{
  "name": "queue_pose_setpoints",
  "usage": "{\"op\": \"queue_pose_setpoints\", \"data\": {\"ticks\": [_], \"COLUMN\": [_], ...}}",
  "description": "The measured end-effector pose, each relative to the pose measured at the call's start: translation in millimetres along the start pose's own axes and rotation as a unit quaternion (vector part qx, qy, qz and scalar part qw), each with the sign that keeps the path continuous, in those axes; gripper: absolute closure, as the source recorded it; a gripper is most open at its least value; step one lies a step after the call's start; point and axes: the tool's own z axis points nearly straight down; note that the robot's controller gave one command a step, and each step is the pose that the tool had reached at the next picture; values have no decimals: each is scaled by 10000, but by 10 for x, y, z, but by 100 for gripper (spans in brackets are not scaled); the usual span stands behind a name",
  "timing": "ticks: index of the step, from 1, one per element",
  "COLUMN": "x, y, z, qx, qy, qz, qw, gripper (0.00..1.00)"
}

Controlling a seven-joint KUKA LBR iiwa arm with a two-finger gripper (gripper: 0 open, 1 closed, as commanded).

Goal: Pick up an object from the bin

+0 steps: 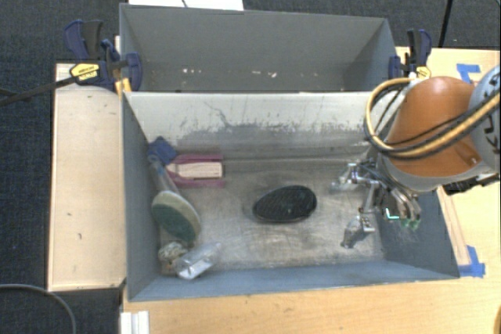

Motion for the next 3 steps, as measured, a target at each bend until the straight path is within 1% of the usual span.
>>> {"op": "queue_pose_setpoints", "data": {"ticks": [1,2,3], "x": [-400,-412,-545], "y": [647,631,284], "z": [870,827,-33], "qx": [6,3,8], "qy": [-52,-88,-79], "qz": [-509,-499,-49], "qw": [9987,9987,10000], "gripper": [0,100,100]}}
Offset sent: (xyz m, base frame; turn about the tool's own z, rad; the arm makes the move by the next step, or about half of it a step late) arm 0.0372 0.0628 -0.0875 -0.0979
